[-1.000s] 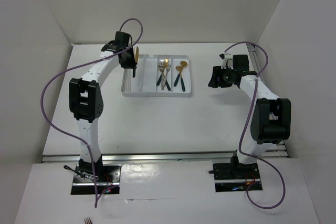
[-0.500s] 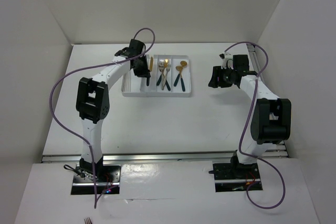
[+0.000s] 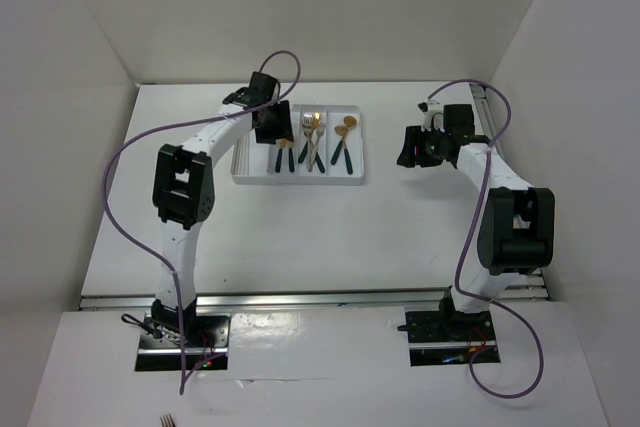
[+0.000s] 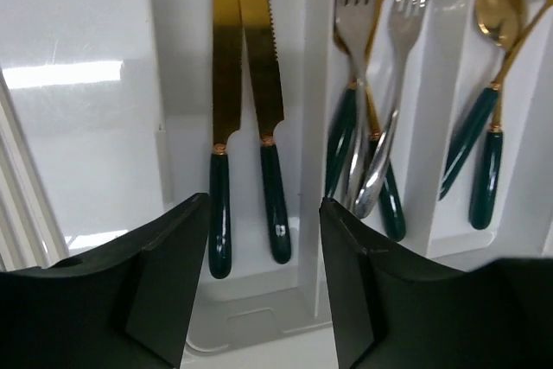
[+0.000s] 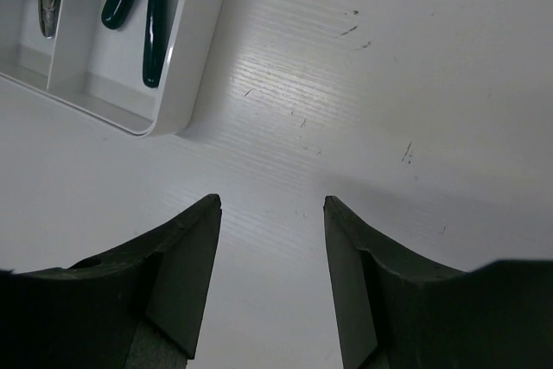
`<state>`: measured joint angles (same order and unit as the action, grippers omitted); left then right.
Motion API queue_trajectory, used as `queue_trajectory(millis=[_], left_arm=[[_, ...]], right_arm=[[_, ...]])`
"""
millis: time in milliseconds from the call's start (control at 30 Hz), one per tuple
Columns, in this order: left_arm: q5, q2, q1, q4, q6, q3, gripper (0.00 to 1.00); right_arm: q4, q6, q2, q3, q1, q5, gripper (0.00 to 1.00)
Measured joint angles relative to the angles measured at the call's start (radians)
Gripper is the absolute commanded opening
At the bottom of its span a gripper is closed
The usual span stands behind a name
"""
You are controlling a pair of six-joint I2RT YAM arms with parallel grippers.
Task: Sort the eating utensils into containers
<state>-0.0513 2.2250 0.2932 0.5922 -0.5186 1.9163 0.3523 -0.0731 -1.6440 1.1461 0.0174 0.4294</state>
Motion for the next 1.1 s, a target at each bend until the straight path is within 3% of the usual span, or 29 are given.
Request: queue_trajectory(millis=[100, 367, 533, 767, 1100], left_arm=[[-0.001, -0.013, 0.012, -0.008, 0.044, 0.018, 0.69], [0.004, -0.26, -0.021, -0.023, 0.142, -0.13, 1.0], [0.029, -0.431, -0.148, -0.058, 0.194, -0.31, 1.0], [0.081, -0.472, -0.299, -0.098, 0.28, -0.575, 1.0], [0.085, -0.502, -0.352, -0.153, 0.334, -0.671, 1.0]], right_arm=[[-0.001, 0.0, 0.0, 0.0, 0.0, -0.005, 0.59], [-0.043, -0.018, 0.029, -0.044, 0.0, -0.044, 0.61], [-0.084, -0.034, 0.053, -0.074, 0.005, -0.066, 0.61], [-0.149, -0.073, 0.076, -0.114, 0.041, -0.087, 0.63], [-0.185, -0.086, 0.106, -0.159, 0.085, -0.092, 0.63]])
